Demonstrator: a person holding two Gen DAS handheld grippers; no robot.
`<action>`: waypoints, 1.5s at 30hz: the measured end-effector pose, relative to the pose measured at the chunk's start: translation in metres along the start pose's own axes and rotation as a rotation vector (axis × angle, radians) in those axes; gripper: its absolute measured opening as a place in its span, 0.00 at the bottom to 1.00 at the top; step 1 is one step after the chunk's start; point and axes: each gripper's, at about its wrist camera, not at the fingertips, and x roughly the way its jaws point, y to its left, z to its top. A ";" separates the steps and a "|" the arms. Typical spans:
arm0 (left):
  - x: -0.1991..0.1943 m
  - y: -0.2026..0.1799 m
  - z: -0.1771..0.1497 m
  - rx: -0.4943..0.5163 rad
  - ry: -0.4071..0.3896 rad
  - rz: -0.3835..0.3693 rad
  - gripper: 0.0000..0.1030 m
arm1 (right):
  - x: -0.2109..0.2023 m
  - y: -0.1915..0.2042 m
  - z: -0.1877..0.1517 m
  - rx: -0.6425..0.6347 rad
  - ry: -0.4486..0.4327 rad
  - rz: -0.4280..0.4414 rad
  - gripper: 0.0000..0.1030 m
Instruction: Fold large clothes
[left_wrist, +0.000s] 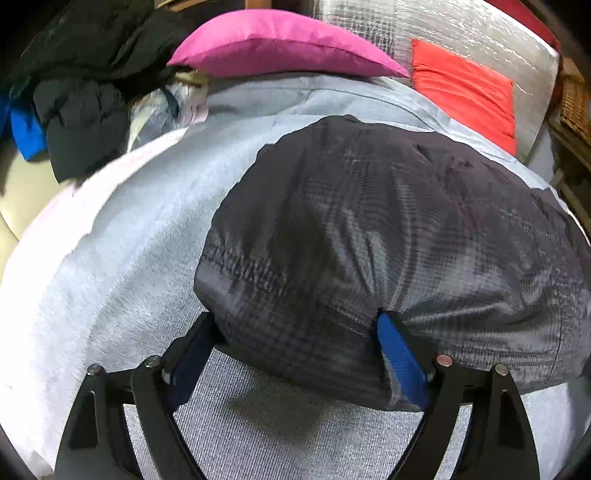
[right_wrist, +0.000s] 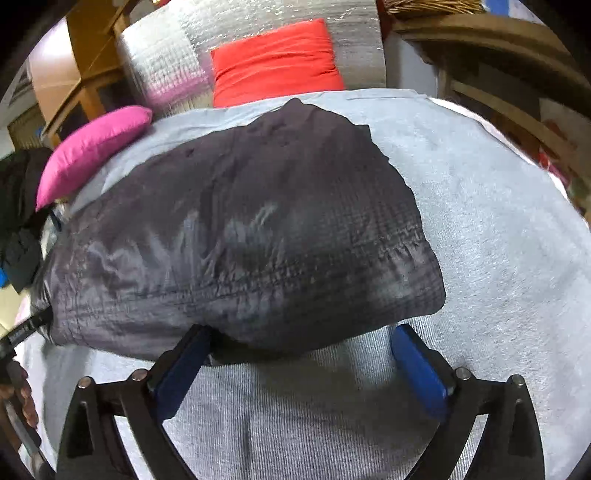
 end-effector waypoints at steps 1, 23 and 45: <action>-0.001 0.003 0.002 -0.014 0.007 -0.016 0.88 | -0.005 0.000 0.000 0.004 -0.004 0.004 0.97; 0.015 0.024 0.015 -0.050 0.018 -0.062 0.96 | 0.011 0.001 0.036 0.016 0.001 0.032 1.00; -0.047 0.119 -0.023 -0.240 -0.132 -0.051 0.95 | -0.078 -0.040 -0.044 0.118 -0.096 0.092 1.00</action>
